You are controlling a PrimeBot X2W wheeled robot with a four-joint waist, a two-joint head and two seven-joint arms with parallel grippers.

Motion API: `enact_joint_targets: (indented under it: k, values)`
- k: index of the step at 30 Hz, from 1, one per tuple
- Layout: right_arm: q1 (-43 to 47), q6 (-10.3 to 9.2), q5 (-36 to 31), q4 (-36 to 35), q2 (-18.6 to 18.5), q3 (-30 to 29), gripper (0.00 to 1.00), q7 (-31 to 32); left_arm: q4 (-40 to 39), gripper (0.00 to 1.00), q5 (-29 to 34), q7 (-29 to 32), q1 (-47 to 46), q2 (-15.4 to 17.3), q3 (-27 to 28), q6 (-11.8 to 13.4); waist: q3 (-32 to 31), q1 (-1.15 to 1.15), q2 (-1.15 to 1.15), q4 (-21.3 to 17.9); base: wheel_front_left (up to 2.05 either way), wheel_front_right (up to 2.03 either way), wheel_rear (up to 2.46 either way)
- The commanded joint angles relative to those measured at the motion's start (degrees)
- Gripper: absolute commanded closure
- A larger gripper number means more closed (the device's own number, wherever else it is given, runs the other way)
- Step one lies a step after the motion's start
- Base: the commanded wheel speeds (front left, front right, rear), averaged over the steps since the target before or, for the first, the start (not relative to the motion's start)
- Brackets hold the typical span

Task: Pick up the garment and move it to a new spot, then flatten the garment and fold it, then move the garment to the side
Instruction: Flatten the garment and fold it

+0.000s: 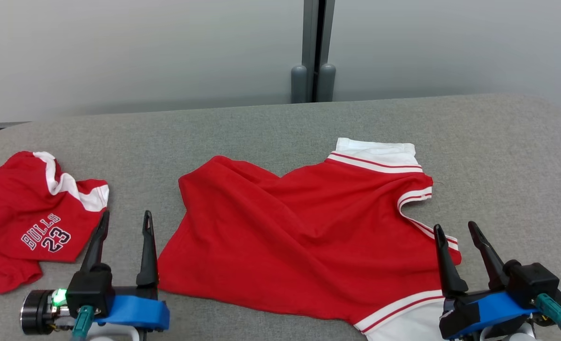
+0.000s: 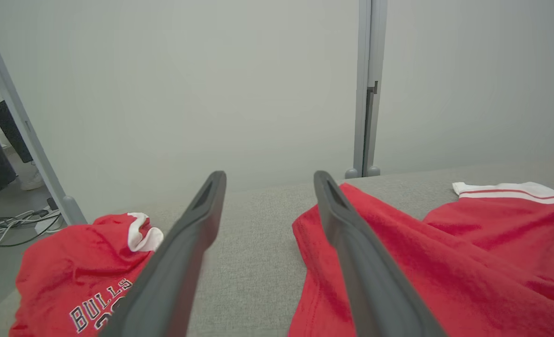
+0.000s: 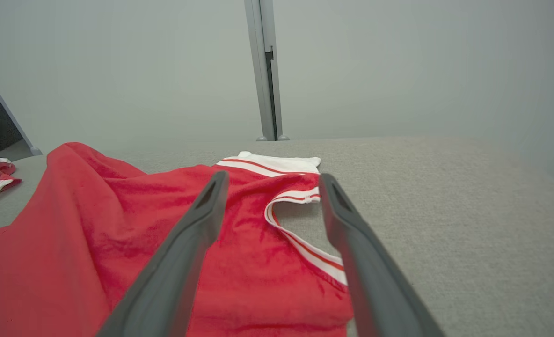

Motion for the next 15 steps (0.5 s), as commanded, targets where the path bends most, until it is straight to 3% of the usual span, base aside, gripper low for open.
enact_joint_targets:
  k: [1, 15]
  values:
    - [0.86, 0.01, -0.14, -0.36, 0.16, -0.20, 0.00, -0.16, -0.59, 0.00, 0.41, -0.13, 1.26, -0.28, 0.91, -0.13, -0.39, 0.01, 0.00, 0.24, 0.00, 0.00, 0.00]
    - [6.58, 0.02, -1.21, -3.36, 1.23, -0.27, 0.00, -0.16, -0.83, 0.00, 2.40, -0.14, 9.66, -2.92, 5.97, -1.94, -3.16, 0.01, 0.00, 1.03, 0.00, 0.00, 0.00]
